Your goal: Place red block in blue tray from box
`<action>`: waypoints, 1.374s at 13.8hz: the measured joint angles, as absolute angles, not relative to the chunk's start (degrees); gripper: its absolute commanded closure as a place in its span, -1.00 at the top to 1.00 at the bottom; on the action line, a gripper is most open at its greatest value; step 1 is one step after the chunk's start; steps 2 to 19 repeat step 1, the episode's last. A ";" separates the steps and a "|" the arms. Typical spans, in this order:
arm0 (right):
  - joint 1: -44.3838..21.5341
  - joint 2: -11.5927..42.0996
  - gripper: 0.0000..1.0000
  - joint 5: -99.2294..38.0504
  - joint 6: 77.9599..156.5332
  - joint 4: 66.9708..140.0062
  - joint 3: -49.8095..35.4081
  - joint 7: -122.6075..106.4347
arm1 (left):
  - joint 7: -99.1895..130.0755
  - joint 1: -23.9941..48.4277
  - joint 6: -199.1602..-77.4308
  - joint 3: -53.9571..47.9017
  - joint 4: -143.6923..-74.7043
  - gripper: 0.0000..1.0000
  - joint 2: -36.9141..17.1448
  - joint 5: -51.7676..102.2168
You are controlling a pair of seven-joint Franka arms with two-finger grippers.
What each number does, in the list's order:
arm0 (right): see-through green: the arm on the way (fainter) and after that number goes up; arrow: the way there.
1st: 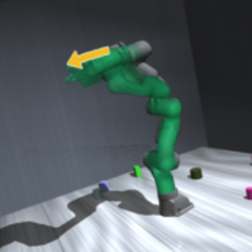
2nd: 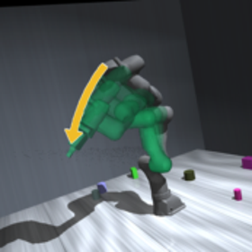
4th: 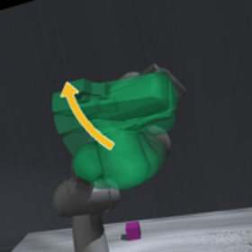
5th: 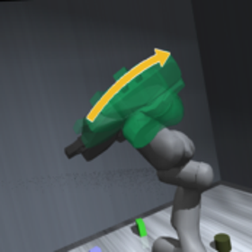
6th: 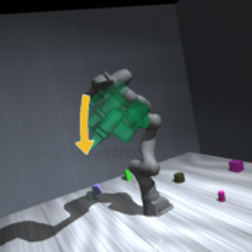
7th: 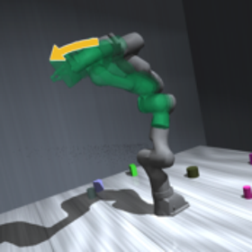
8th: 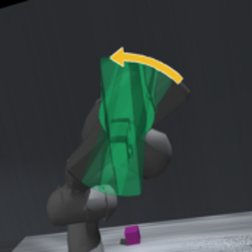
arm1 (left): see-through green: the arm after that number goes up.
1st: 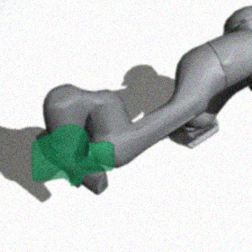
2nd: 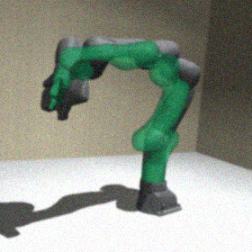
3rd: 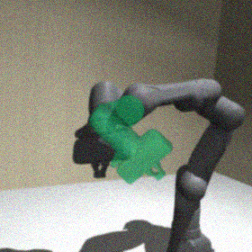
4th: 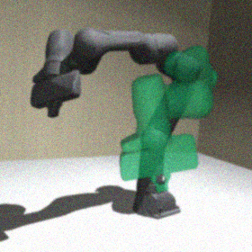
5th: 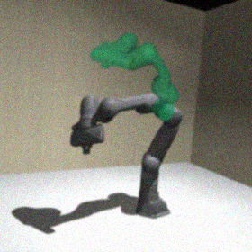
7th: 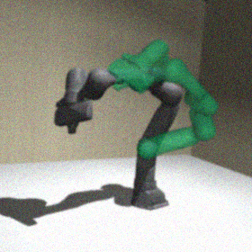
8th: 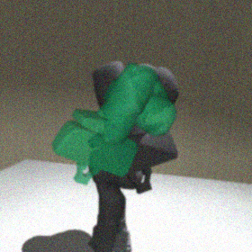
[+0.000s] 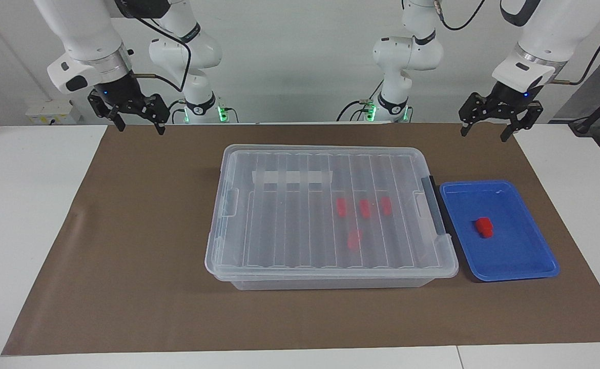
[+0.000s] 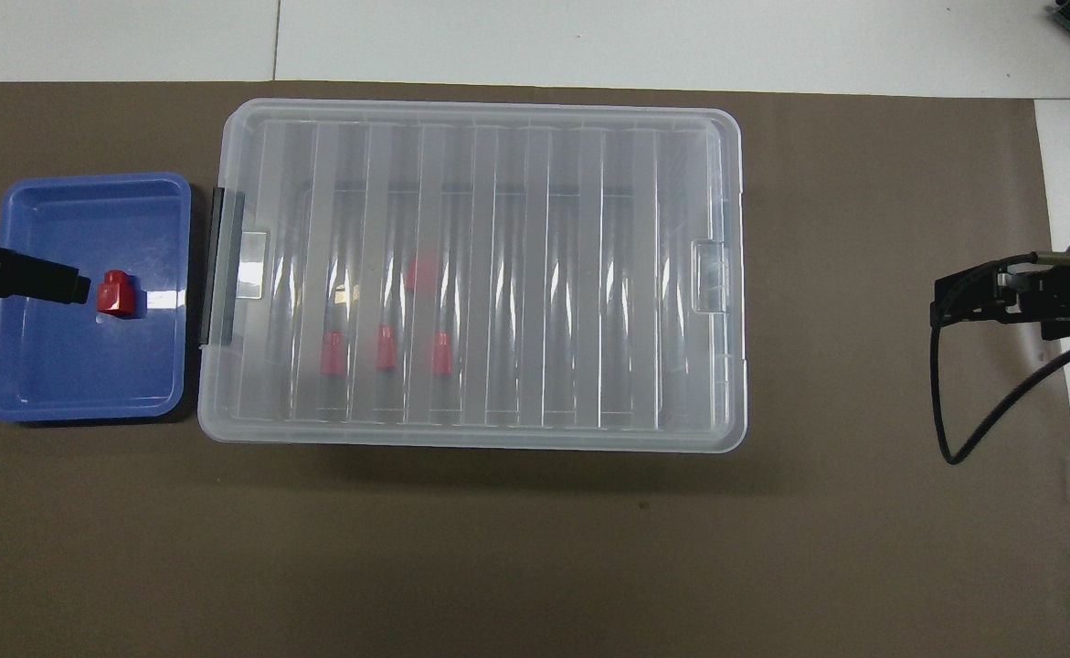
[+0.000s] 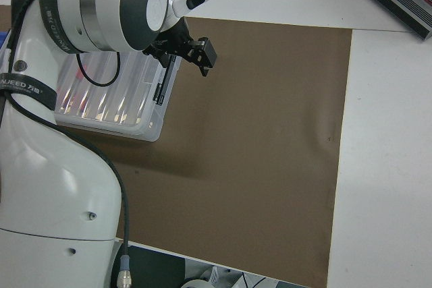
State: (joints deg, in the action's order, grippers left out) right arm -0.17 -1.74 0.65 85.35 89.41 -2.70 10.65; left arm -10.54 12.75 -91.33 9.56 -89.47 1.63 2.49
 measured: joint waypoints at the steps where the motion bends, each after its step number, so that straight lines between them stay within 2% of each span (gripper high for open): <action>1: -0.17 -1.74 1.00 0.65 85.35 89.41 -2.70 10.65 | -10.54 12.75 -91.33 9.56 -89.47 1.00 1.63 2.49; 19: -0.17 -1.74 1.00 0.65 85.35 89.41 -2.70 10.65 | -10.54 12.75 -91.33 9.56 -89.47 1.00 1.63 2.49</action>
